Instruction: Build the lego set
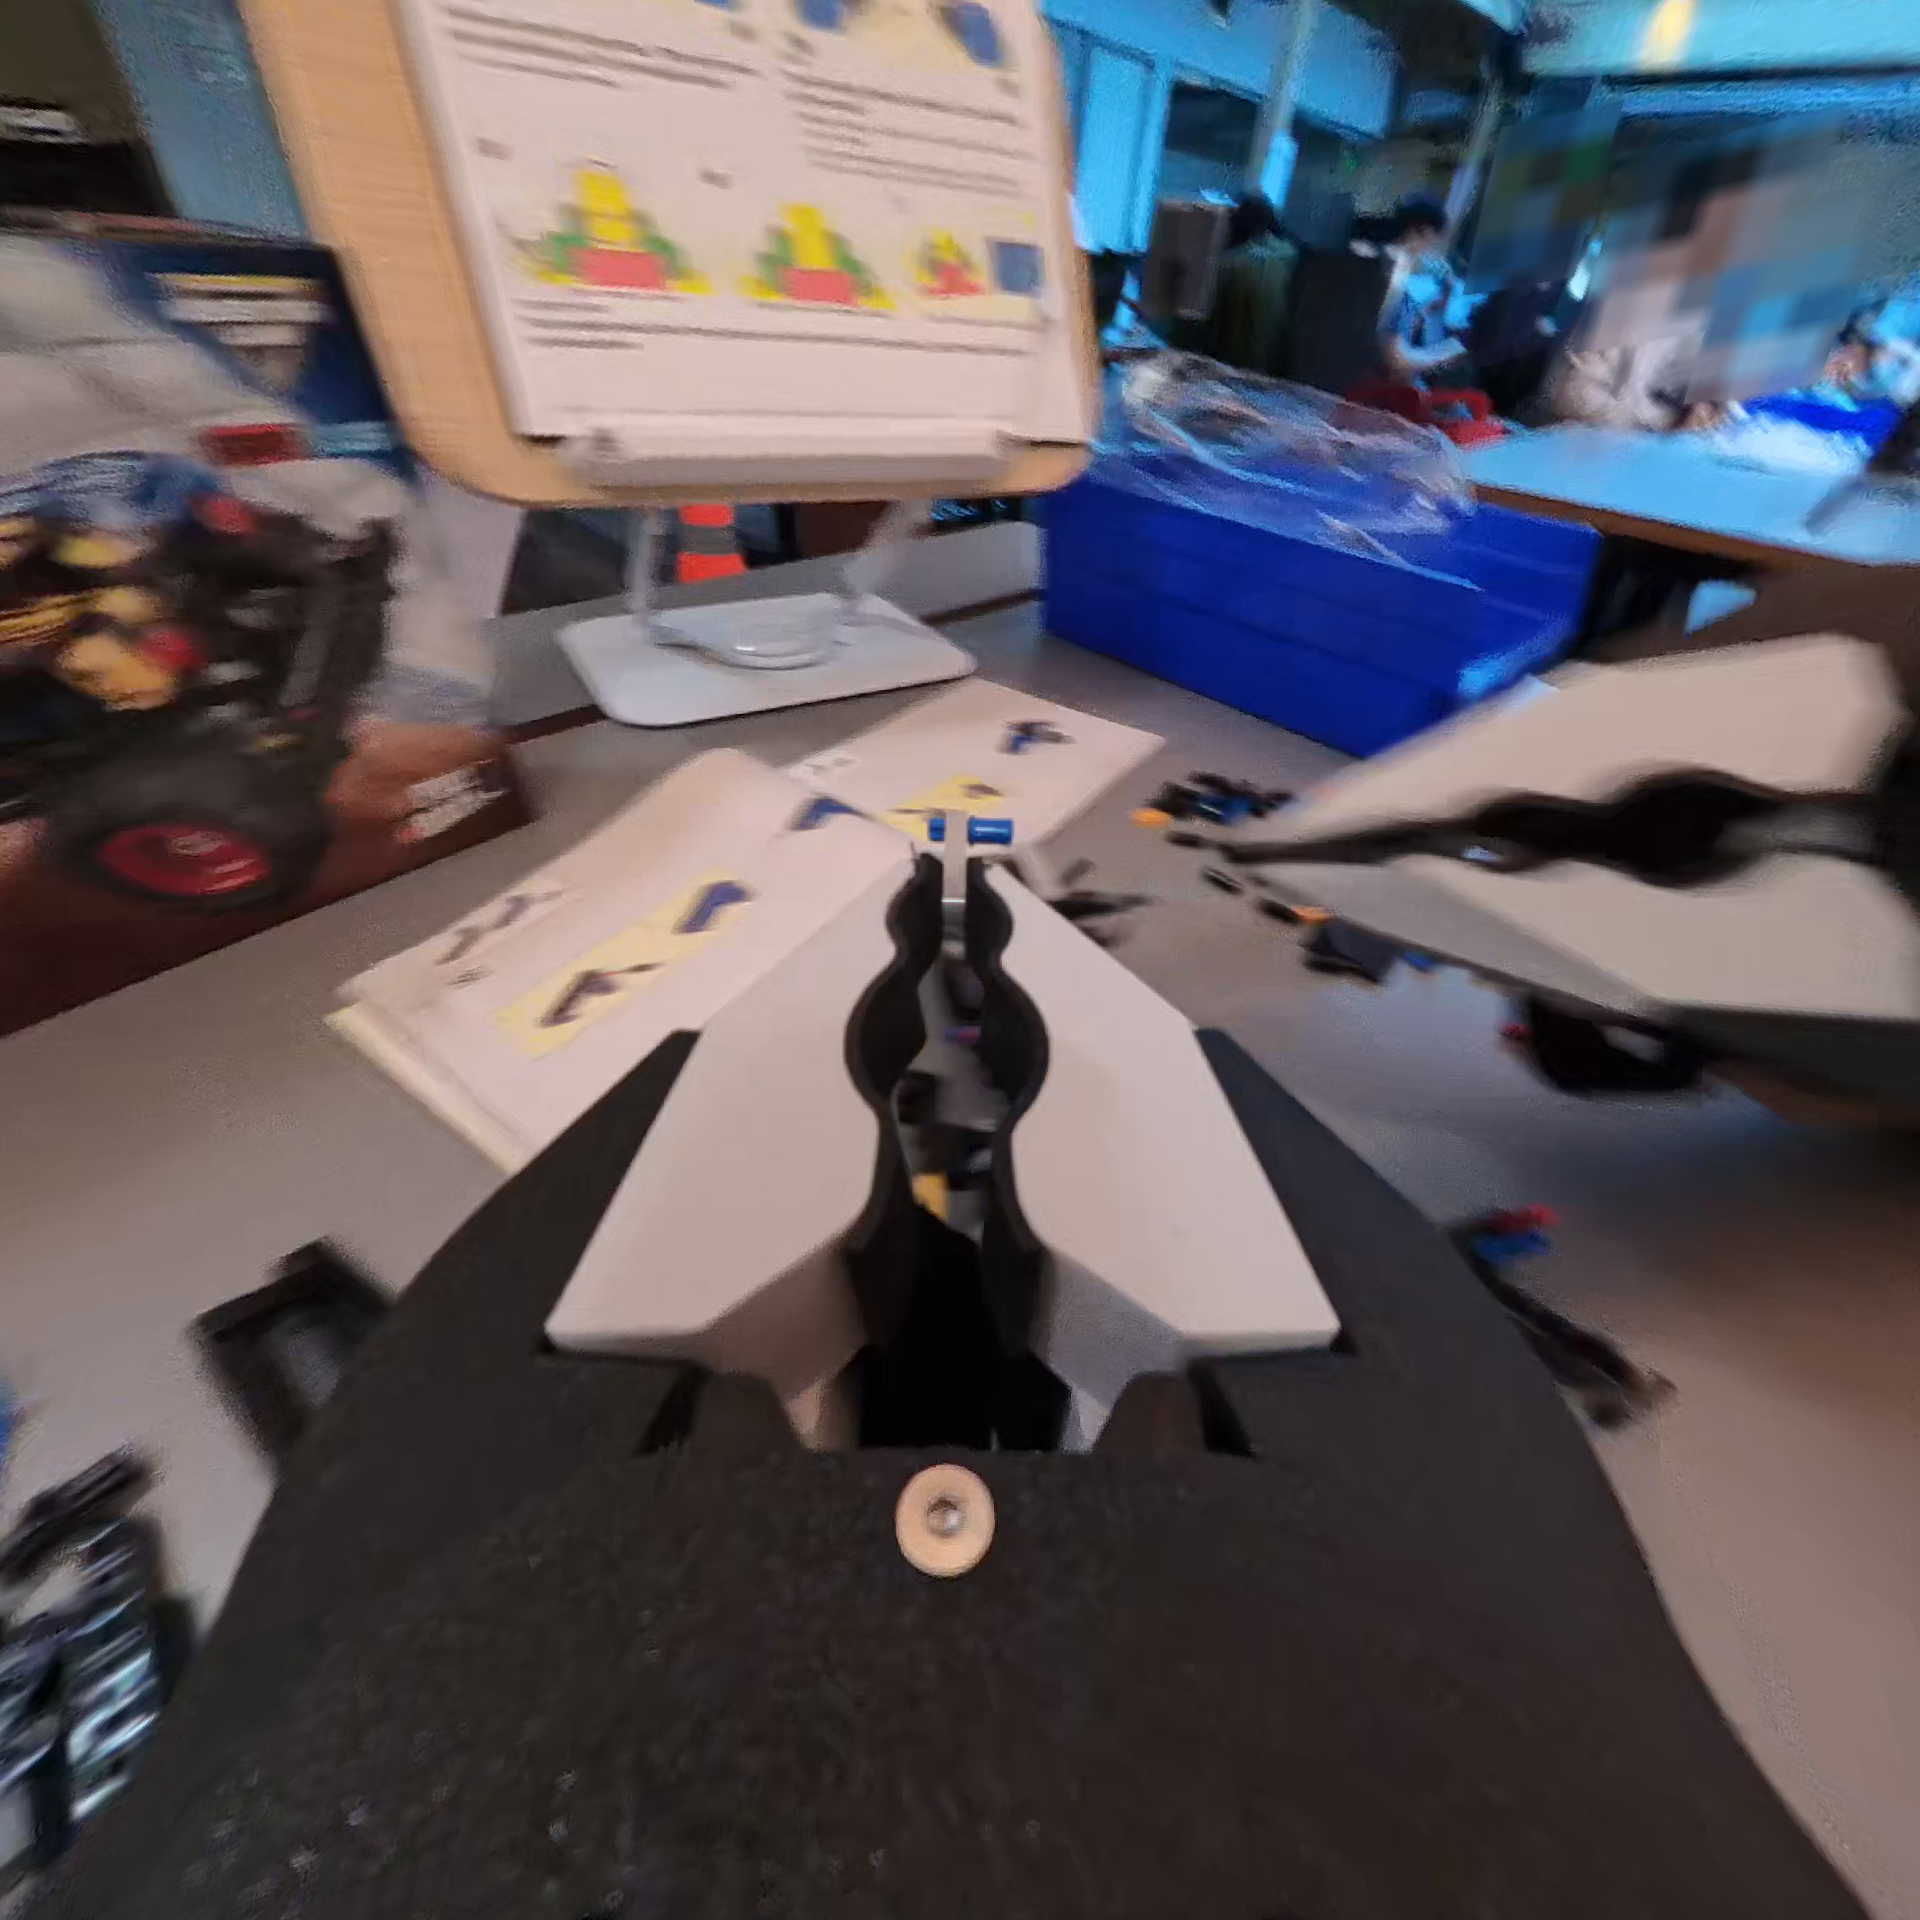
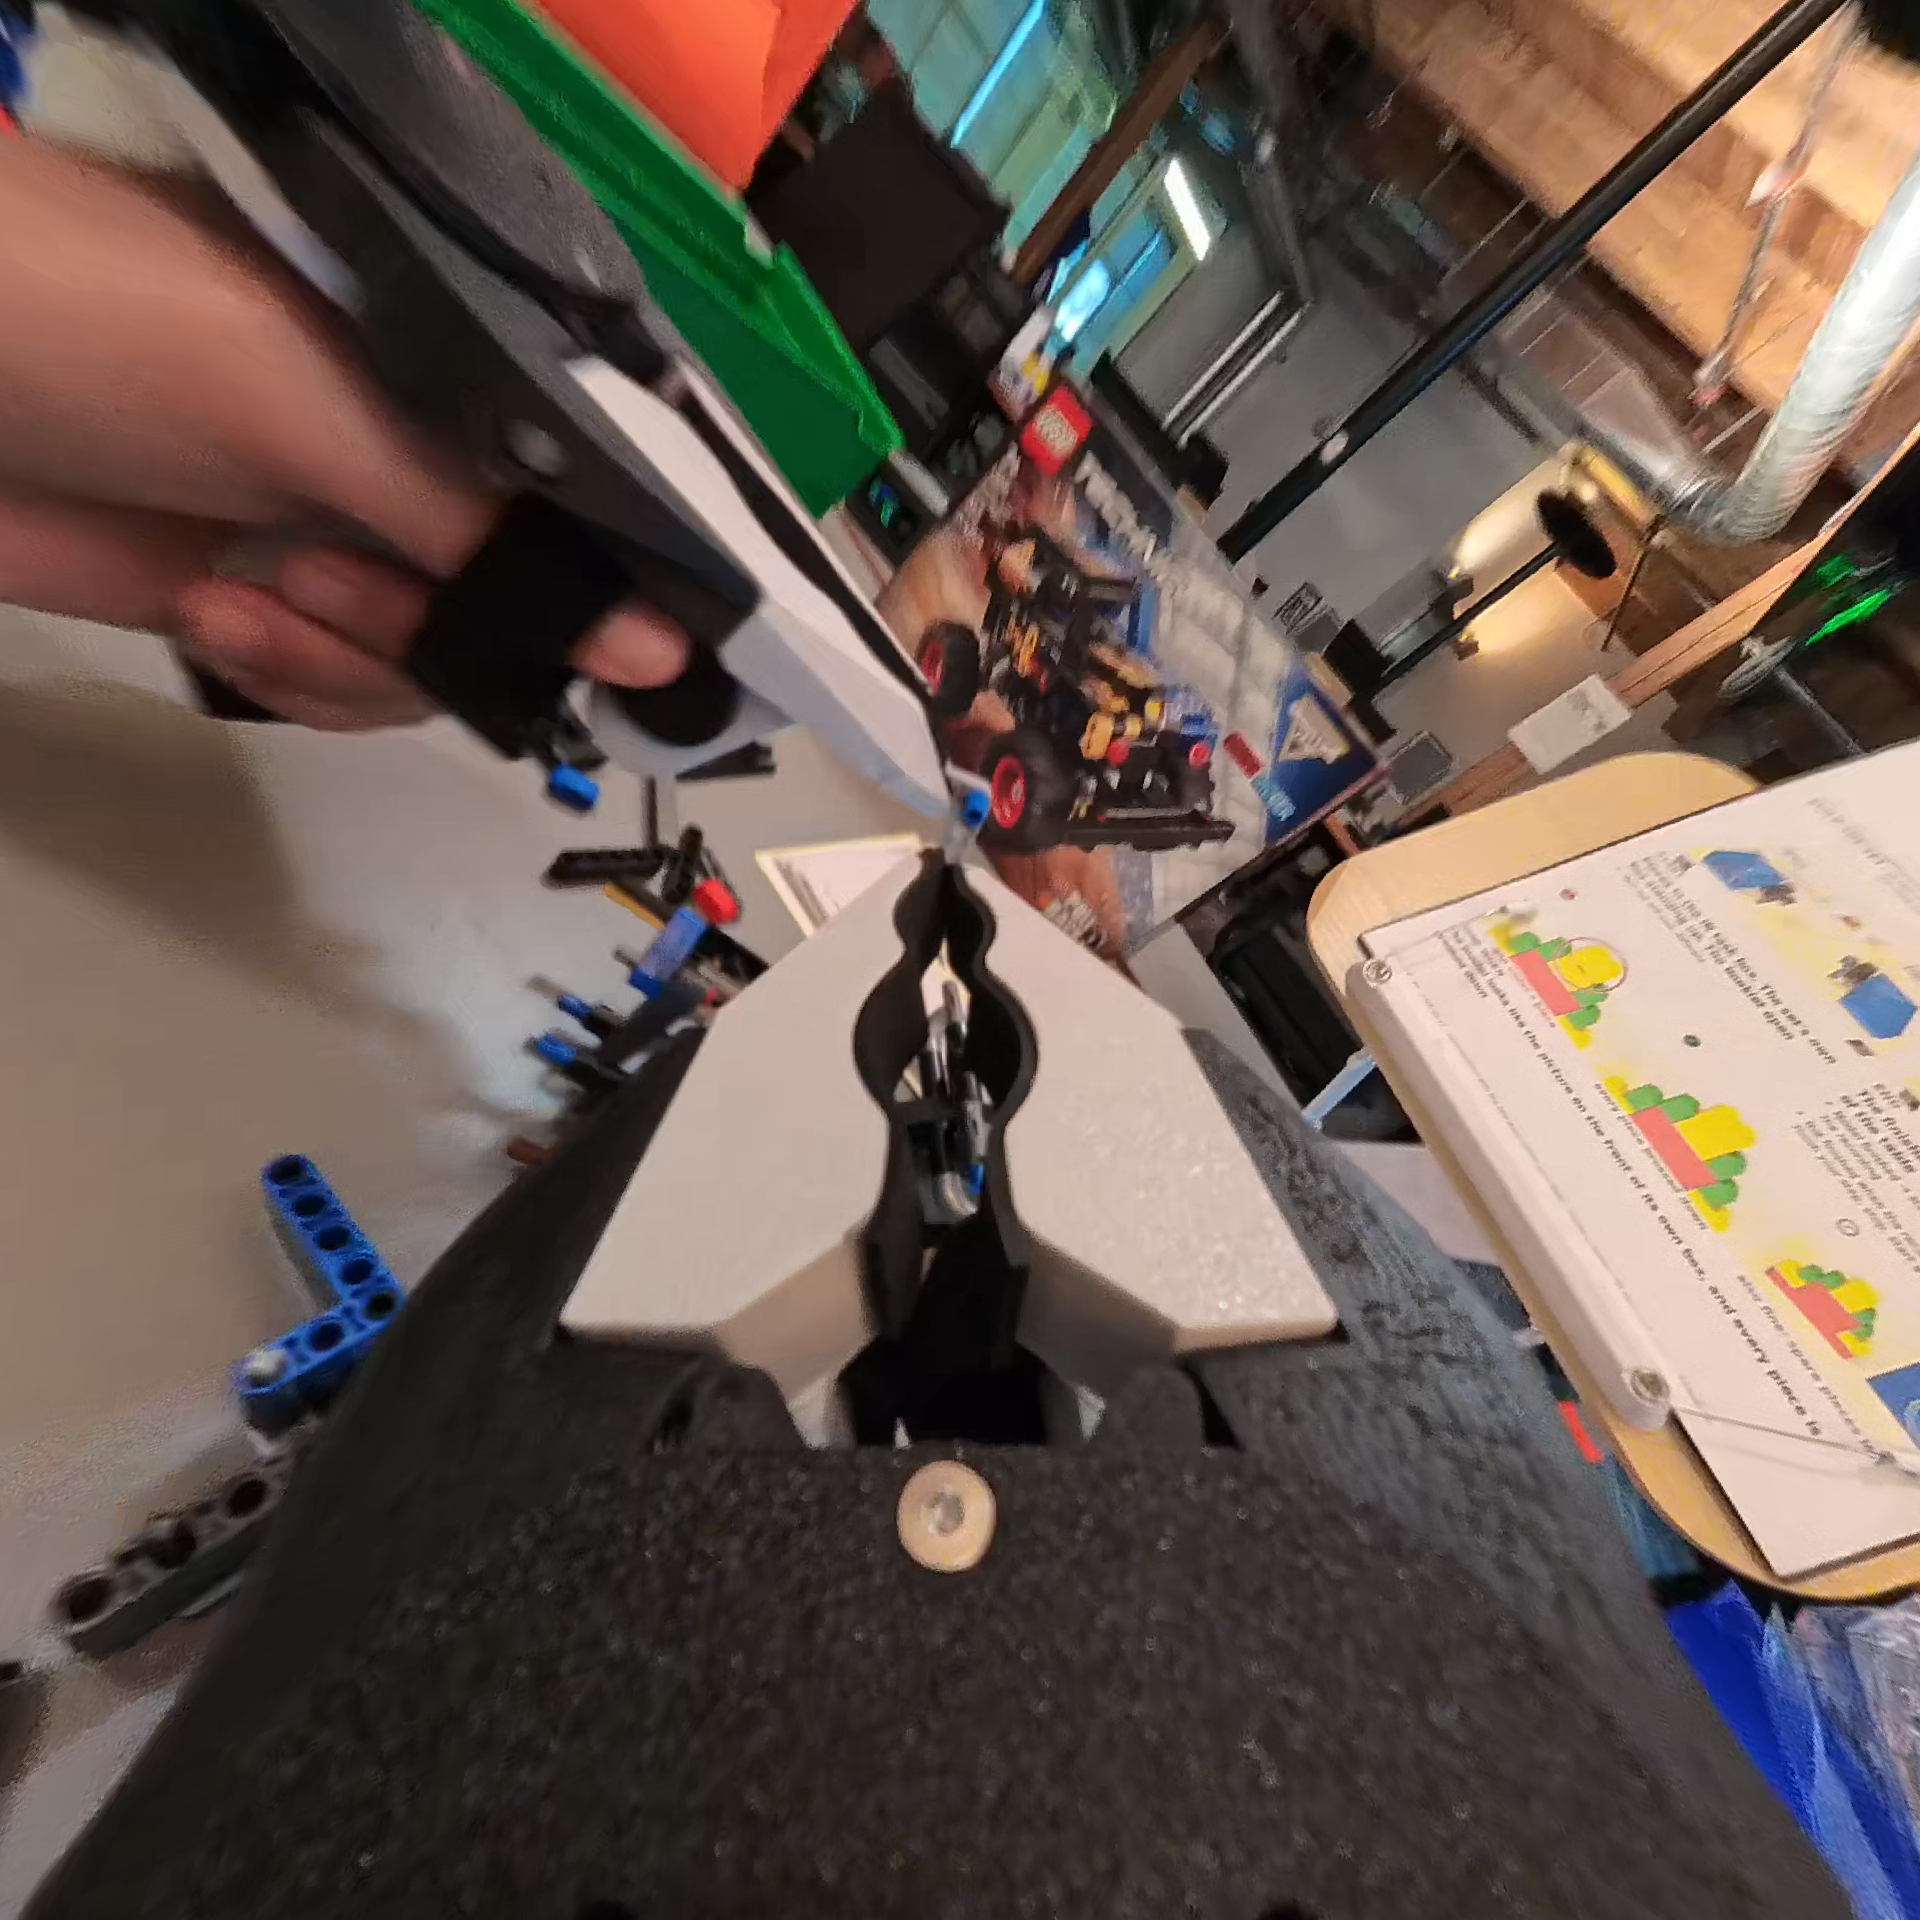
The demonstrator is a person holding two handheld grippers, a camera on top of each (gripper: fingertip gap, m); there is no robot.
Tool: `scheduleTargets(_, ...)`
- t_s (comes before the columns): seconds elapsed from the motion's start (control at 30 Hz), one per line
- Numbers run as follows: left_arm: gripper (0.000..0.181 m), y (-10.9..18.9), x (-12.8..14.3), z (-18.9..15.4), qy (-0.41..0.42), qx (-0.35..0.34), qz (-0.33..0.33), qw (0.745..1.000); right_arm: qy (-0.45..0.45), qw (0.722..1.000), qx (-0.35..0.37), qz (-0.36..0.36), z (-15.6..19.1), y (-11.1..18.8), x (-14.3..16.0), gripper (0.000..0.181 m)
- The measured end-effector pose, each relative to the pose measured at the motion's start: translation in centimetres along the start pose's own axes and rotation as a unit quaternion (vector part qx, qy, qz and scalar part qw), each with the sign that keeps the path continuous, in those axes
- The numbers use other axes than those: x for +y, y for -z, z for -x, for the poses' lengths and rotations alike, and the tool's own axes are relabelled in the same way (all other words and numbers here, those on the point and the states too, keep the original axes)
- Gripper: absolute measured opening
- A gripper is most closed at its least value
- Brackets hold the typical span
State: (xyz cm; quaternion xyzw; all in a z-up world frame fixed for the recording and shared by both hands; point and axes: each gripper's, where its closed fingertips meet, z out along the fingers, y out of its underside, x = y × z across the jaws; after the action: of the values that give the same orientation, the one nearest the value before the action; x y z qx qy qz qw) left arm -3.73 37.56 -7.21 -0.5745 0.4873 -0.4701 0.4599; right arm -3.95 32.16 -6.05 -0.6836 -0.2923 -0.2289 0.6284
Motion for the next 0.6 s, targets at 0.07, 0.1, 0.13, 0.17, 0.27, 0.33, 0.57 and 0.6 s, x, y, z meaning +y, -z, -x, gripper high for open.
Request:
scheduleTargets(0.07, 0.001, 0.9, -0.5, 3.1, 0.072, 0.008, -0.008, 0.997, 0.016, 1.000, 0.010, -0.017, 0.0, 0.9, -1.3, 0.000)
scheduleTargets(0.1, 0.001, 1.2, -0.6, 2.8, 0.067, 0.019, -0.008, 0.998, 0.009, 1.000, 0.004, -0.010, 0.0, 0.9, -1.2, 0.000)
scheduleTargets(0.13, 0.002, 1.3, -0.8, 1.9, 0.052, 0.030, -0.014, 0.998, -0.017, 1.000, -0.009, -0.007, -0.3, 0.8, -1.0, 0.000)
scheduleTargets(0.17, 0.001, 1.2, -1.2, 0.6, 0.044, 0.050, -0.018, 0.998, -0.050, 0.998, -0.023, -0.015, -0.6, 0.7, -0.8, 0.000)
scheduleTargets(0.27, 0.001, 1.1, -1.7, -1.5, 0.052, 0.103, -0.024, 0.993, -0.135, 0.989, -0.053, -0.007, -1.7, 0.3, 0.3, 0.000)
scheduleTargets(0.33, 0.000, 0.9, -0.8, -2.2, 0.052, 0.117, -0.007, 0.992, -0.108, 0.993, -0.044, -0.010, -1.9, 0.4, 0.3, 0.007)
scheduleTargets(0.57, 0.002, 0.0, 2.1, -4.4, -0.052, 0.125, 0.060, 0.989, 0.194, 0.981, -0.007, 0.026, 1.2, 0.6, 1.1, 0.014)
scheduleTargets(0.6, 0.002, 0.0, 2.1, -4.7, -0.065, 0.123, 0.060, 0.988, 0.206, 0.978, -0.005, 0.030, 1.4, 0.5, 1.4, 0.010)
